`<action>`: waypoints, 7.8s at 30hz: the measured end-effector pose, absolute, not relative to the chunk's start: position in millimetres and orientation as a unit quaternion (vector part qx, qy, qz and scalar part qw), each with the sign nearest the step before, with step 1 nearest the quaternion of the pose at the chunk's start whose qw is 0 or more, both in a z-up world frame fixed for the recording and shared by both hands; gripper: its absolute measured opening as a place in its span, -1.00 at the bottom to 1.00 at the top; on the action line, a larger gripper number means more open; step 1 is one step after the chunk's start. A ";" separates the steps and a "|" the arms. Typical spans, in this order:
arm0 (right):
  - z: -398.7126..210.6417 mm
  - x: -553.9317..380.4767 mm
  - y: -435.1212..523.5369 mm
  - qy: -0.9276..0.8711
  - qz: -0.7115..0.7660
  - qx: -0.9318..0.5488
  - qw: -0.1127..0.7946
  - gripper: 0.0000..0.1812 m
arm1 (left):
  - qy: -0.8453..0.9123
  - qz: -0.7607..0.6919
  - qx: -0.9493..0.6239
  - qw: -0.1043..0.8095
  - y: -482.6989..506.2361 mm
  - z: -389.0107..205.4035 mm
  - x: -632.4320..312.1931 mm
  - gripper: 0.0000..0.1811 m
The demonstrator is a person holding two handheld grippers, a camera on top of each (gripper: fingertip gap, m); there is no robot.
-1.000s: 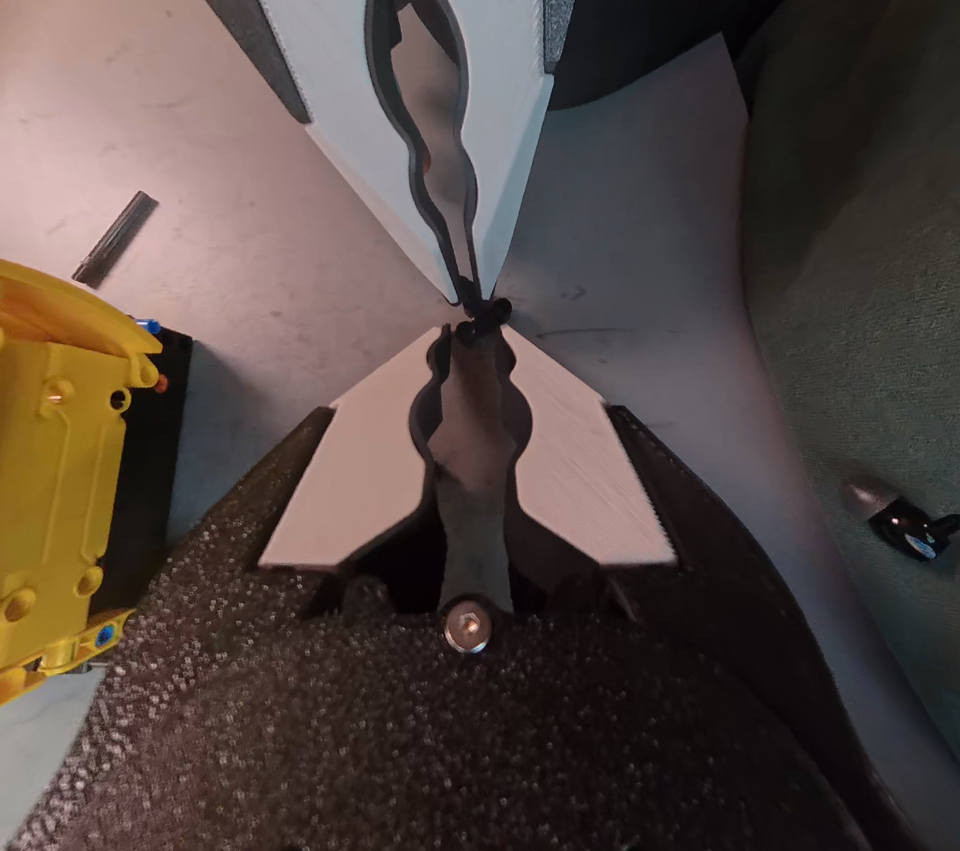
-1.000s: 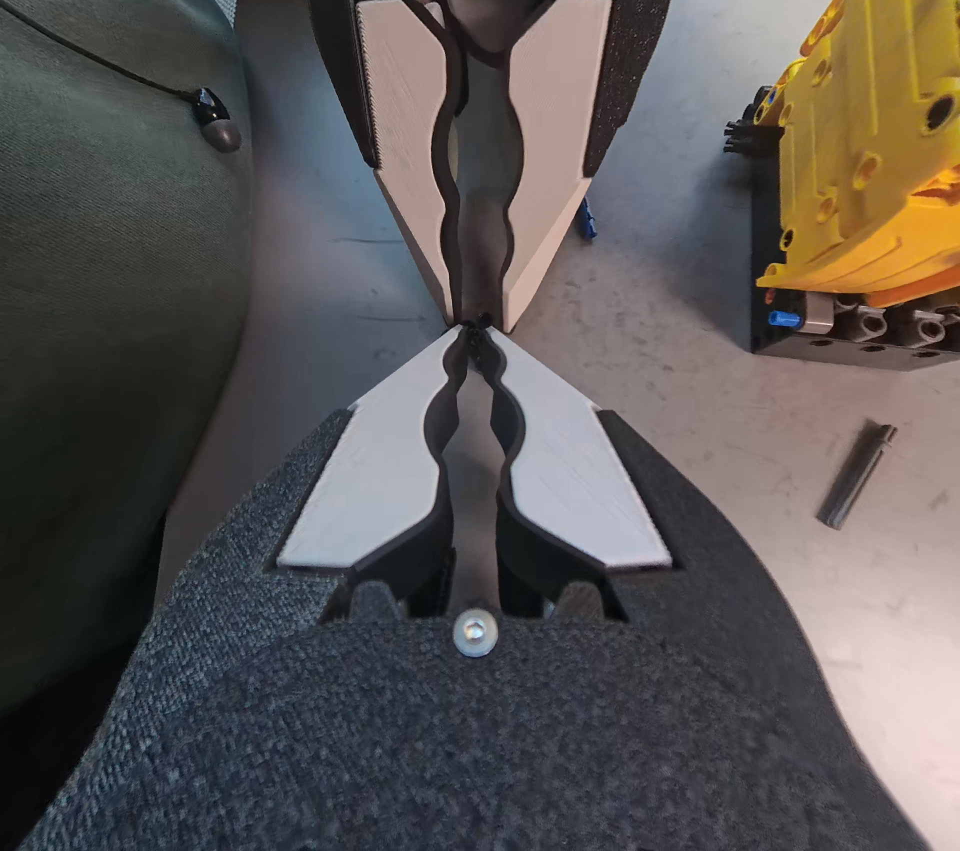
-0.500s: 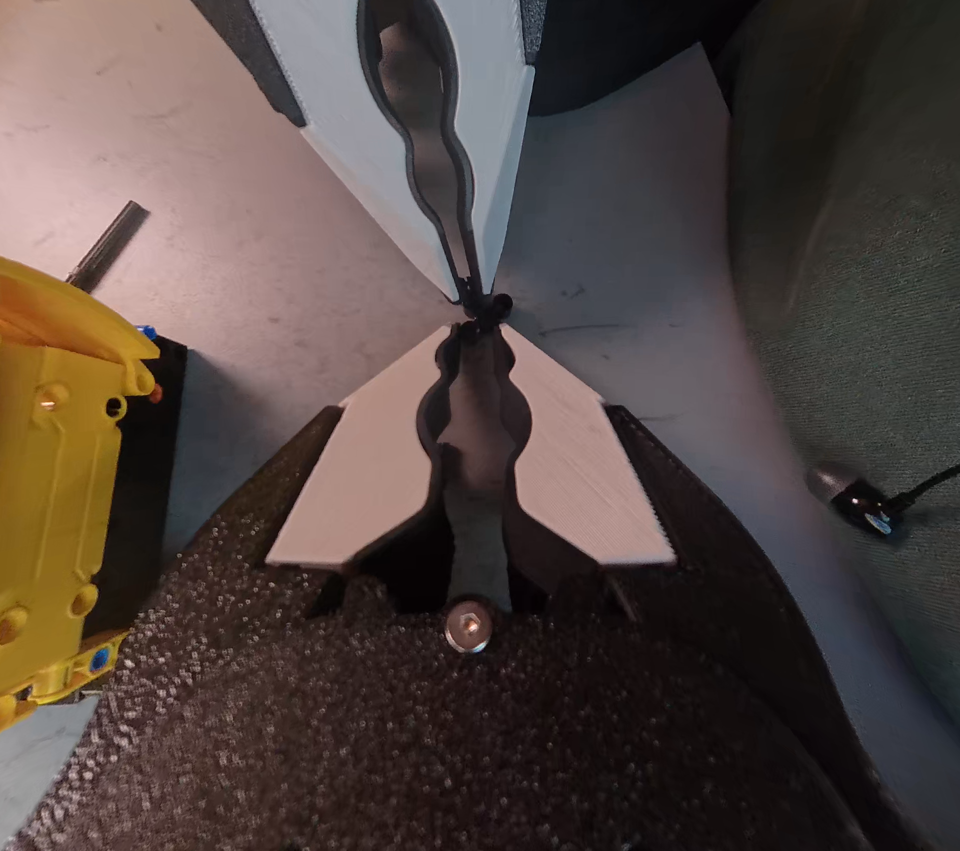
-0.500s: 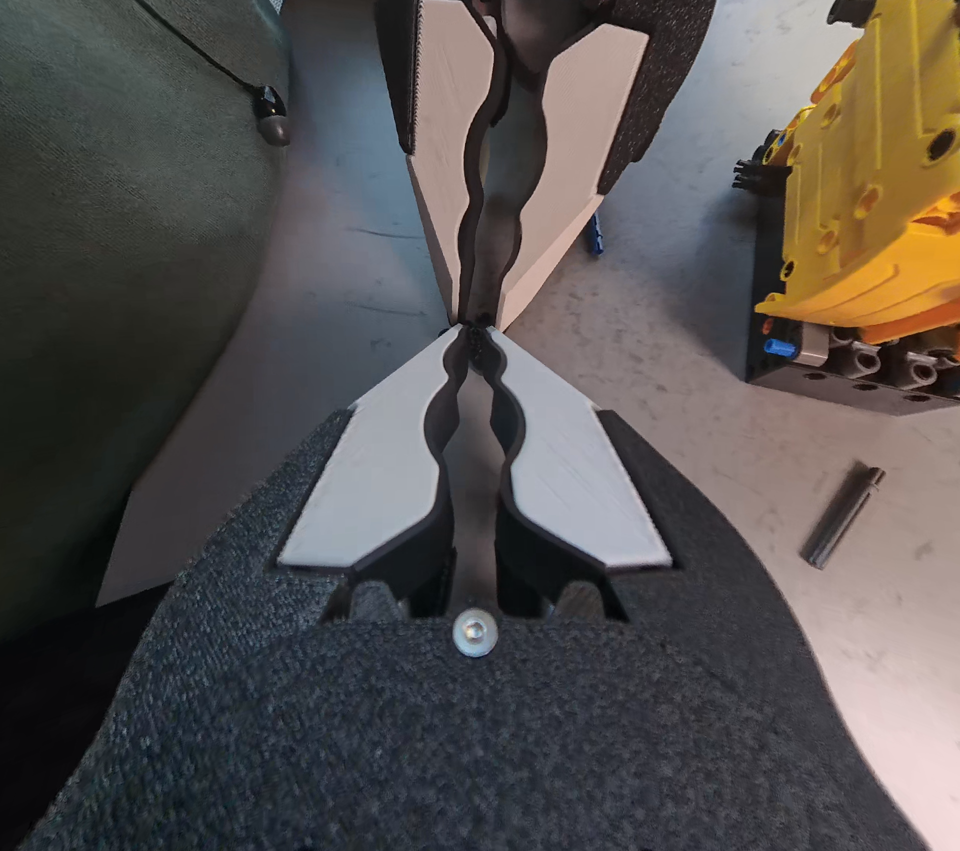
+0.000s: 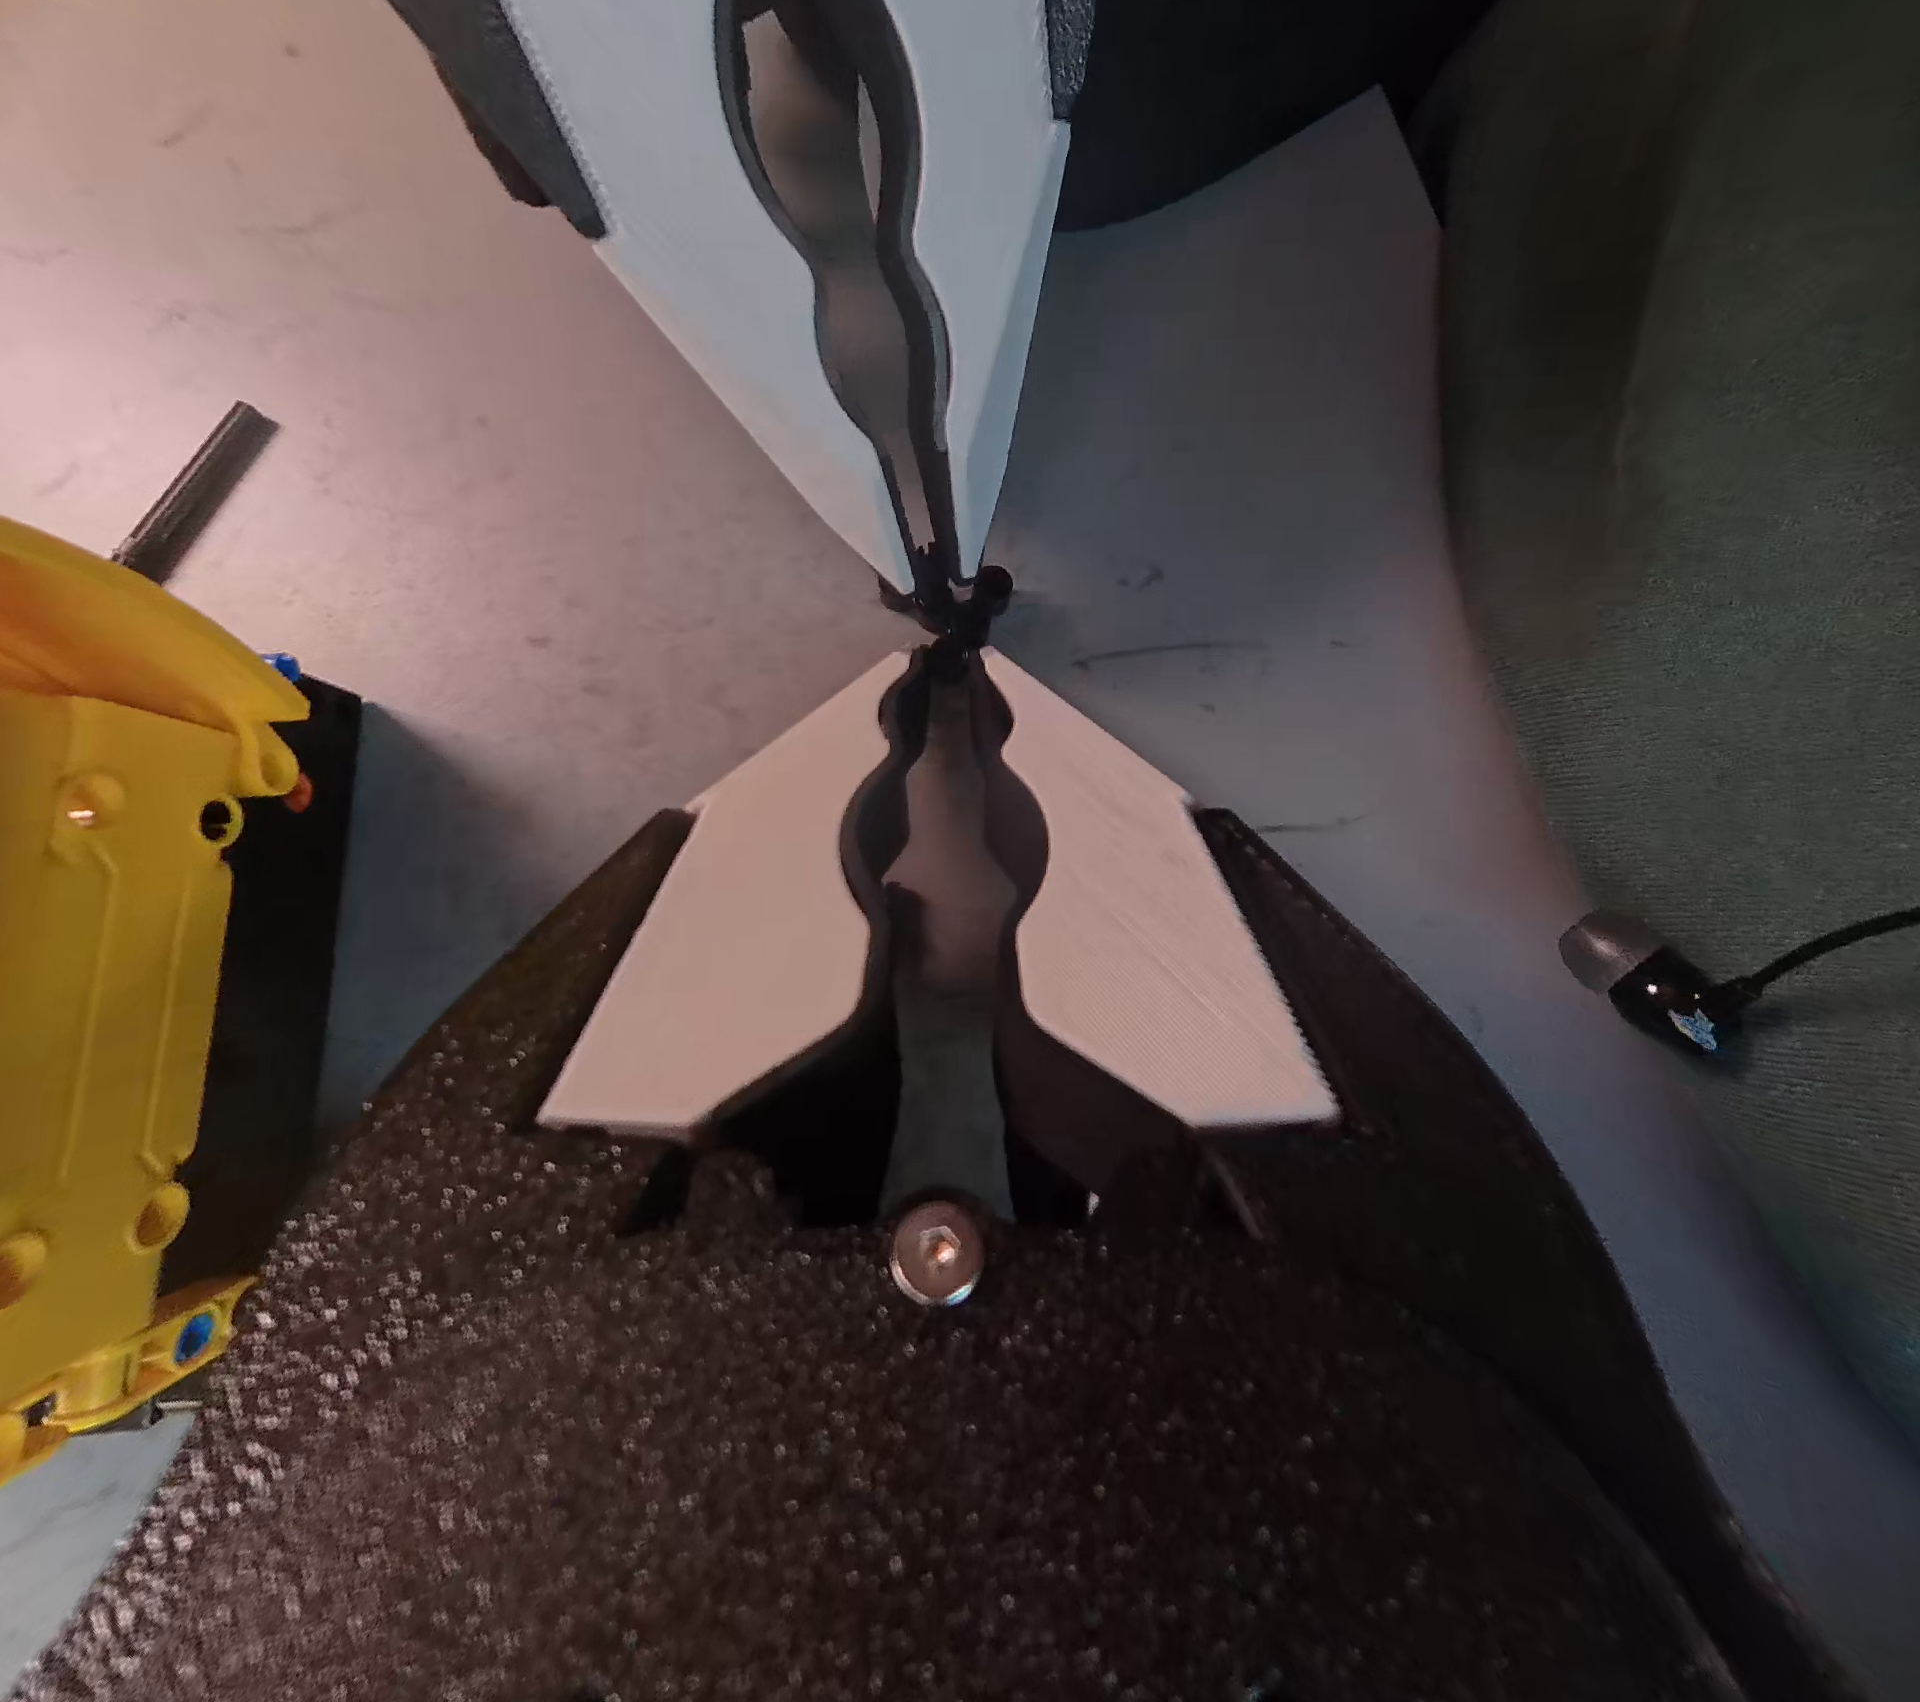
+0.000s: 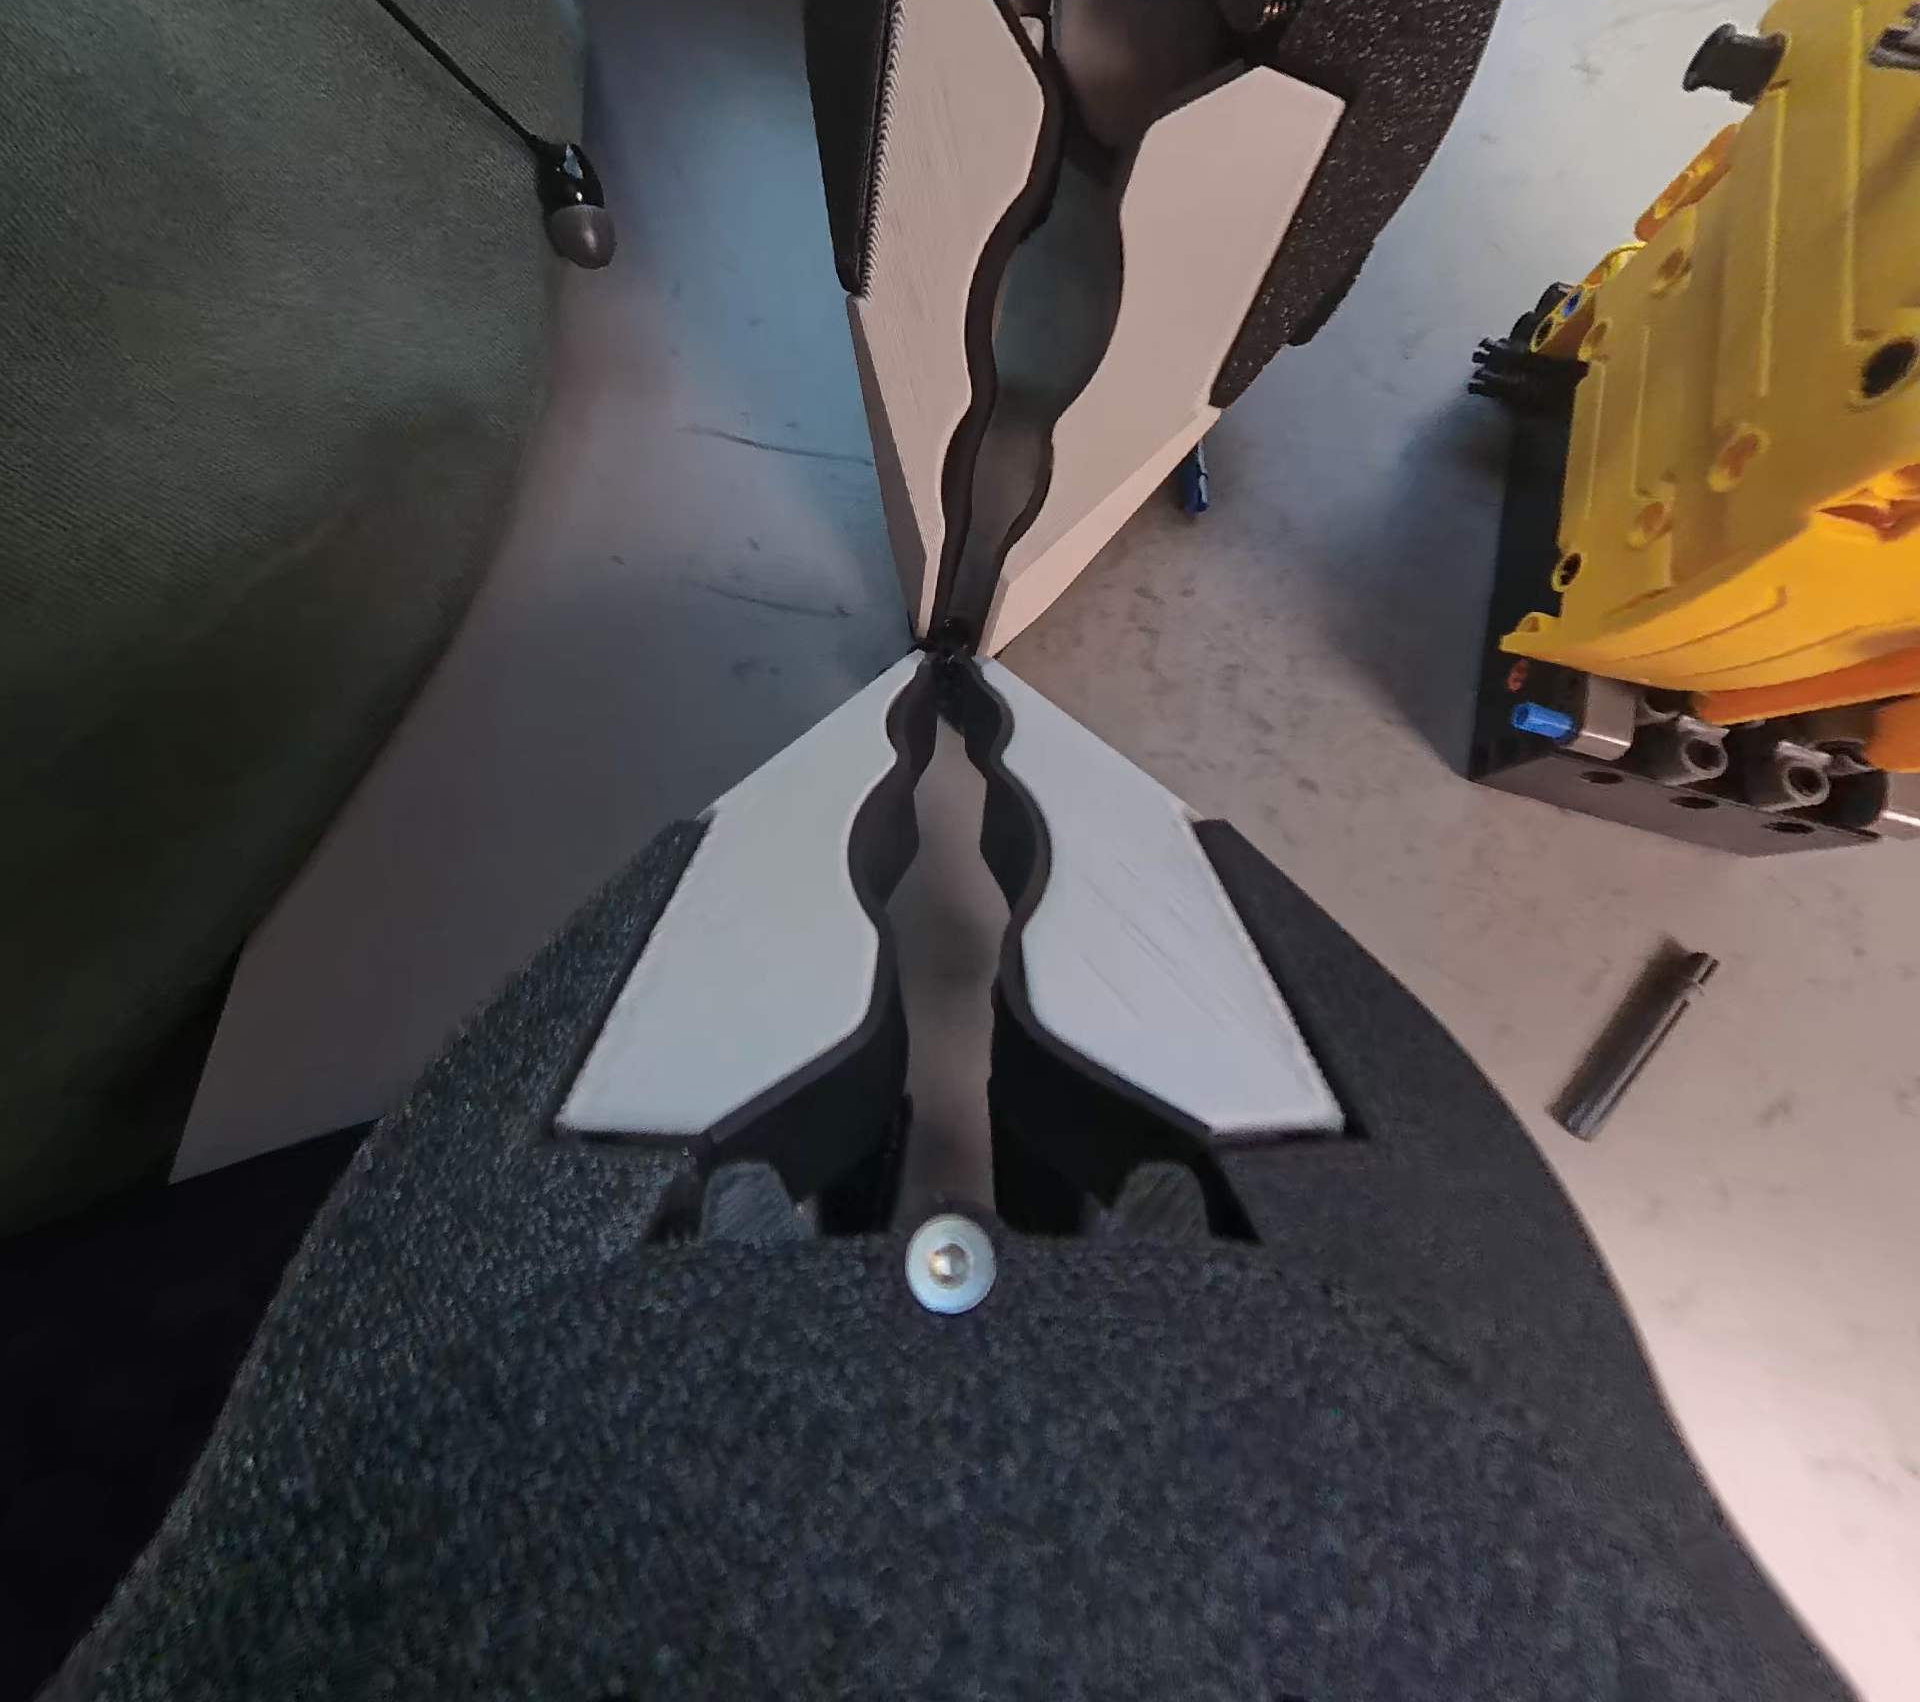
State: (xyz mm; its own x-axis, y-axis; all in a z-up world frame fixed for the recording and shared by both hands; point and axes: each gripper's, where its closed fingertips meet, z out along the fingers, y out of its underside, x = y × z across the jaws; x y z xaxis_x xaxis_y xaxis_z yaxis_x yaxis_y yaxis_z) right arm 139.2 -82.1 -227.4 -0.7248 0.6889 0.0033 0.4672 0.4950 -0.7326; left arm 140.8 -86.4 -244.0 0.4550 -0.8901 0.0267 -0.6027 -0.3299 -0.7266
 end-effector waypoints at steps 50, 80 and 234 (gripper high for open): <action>-233.2 143.3 -83.3 -0.923 0.211 -0.317 0.059 -0.98 | 0.477 -0.238 -0.784 0.317 -87.4 -243.8 141.6 -0.93; -228.5 118.3 -77.4 -0.808 0.293 -0.478 0.181 -0.81 | 0.470 -0.190 -0.801 0.318 -102.6 -232.8 85.4 -0.89; -145.5 87.5 -81.3 -0.687 0.591 -0.332 0.263 -0.97 | 0.357 -0.342 -0.709 0.503 -81.4 -163.6 100.9 -1.00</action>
State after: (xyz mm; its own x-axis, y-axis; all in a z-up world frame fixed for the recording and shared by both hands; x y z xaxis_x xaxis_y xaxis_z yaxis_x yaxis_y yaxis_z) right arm 87.5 -81.3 -145.5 -0.6415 0.7665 -0.0313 0.1458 0.0817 -0.9859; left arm 100.9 -81.4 -163.6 0.5110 -0.8504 0.1250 -0.1625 -0.2384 -0.9575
